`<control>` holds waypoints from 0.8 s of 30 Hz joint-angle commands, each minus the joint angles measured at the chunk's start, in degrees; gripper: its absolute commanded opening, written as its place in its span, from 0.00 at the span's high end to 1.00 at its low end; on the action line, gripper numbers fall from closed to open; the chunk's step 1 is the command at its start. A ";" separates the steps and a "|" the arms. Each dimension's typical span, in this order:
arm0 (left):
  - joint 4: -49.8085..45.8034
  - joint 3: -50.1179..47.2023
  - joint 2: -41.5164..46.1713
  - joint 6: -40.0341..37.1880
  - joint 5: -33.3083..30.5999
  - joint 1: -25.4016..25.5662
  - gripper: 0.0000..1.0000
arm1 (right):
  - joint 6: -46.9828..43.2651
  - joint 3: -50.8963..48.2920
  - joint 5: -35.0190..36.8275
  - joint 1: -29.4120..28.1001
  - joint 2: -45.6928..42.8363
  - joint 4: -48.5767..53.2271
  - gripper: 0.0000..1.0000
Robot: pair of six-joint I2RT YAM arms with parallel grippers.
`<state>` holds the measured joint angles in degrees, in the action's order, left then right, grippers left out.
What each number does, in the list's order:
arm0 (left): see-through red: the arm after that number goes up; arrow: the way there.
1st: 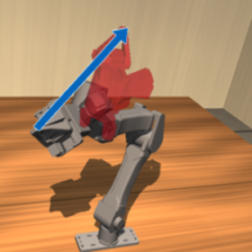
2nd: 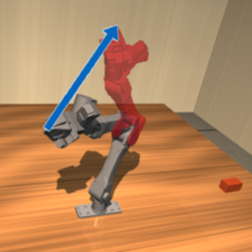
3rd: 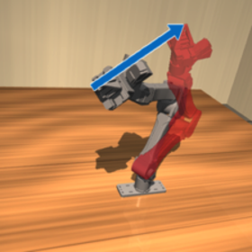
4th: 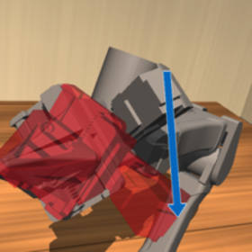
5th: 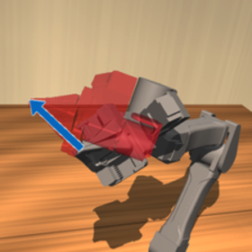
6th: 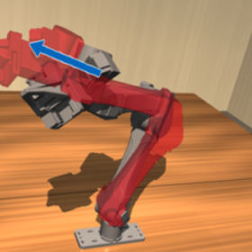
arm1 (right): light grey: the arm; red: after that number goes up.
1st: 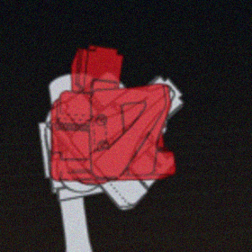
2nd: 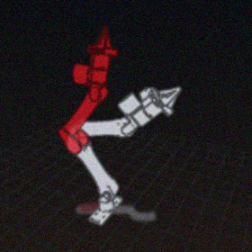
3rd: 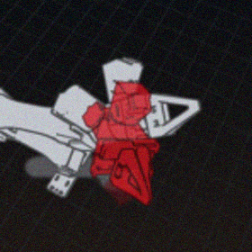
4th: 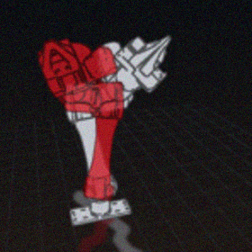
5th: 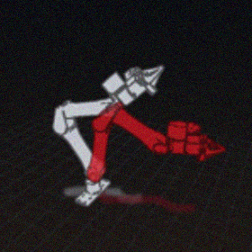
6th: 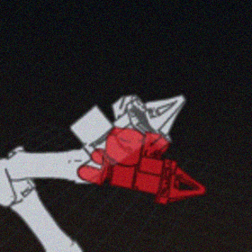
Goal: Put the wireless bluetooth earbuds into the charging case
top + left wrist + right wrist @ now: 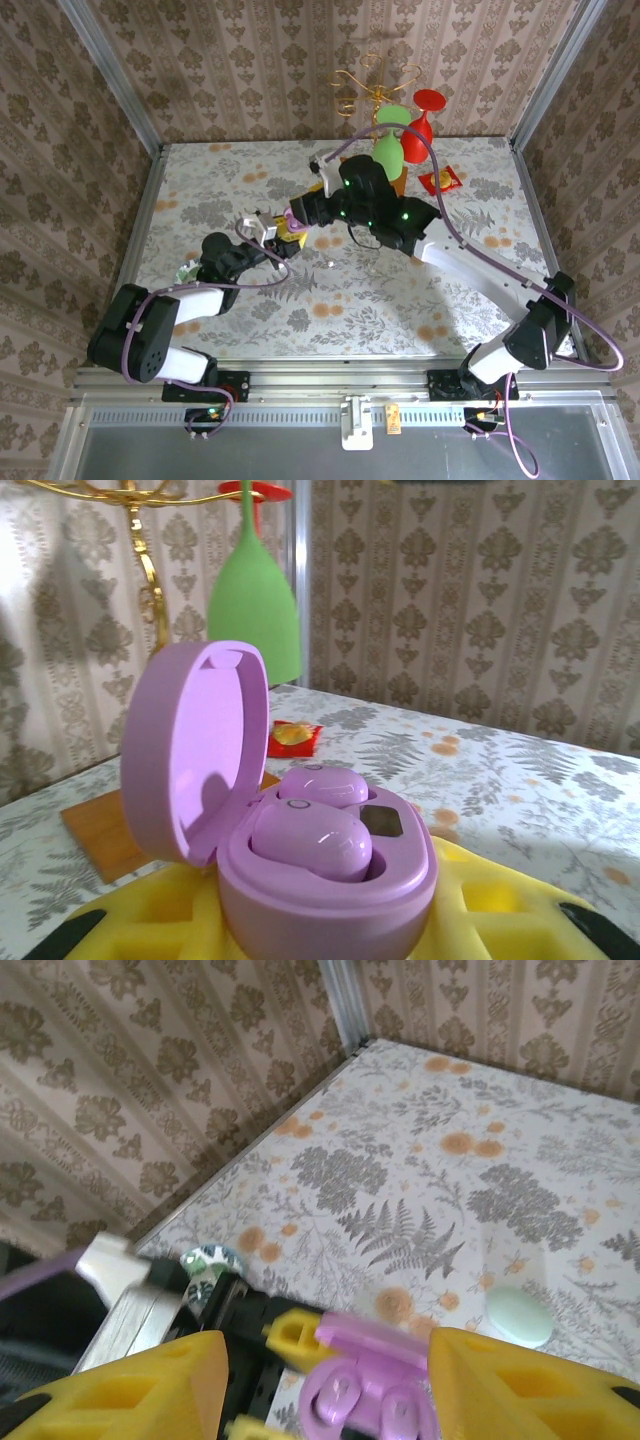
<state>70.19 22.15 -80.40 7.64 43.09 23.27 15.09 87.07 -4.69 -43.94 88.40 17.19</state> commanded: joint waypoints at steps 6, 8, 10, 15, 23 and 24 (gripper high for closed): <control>3.00 2.45 1.52 0.94 4.29 0.30 0.68 | 0.21 11.86 -0.91 2.27 9.28 16.87 0.44; 3.05 2.85 1.69 2.37 3.87 0.30 0.68 | -0.45 13.26 -1.79 2.46 10.66 18.73 0.43; 3.02 2.97 1.78 3.13 3.25 0.29 0.68 | -1.10 13.75 -2.10 2.46 11.09 19.96 0.43; 2.88 3.23 2.18 3.18 1.96 0.31 0.68 | -2.42 10.10 -2.54 2.67 8.96 19.59 0.41; 3.02 4.21 1.98 3.26 0.60 0.30 0.69 | 4.03 -0.28 -8.32 5.18 0.67 10.52 0.35; 2.98 4.30 2.09 3.37 0.60 0.30 0.69 | 7.28 -3.84 -10.89 6.61 -1.19 6.18 0.28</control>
<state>70.02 24.51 -79.90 9.96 44.23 23.38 16.27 88.62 -10.00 -40.16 91.83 30.46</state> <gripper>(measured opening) 0.360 0.681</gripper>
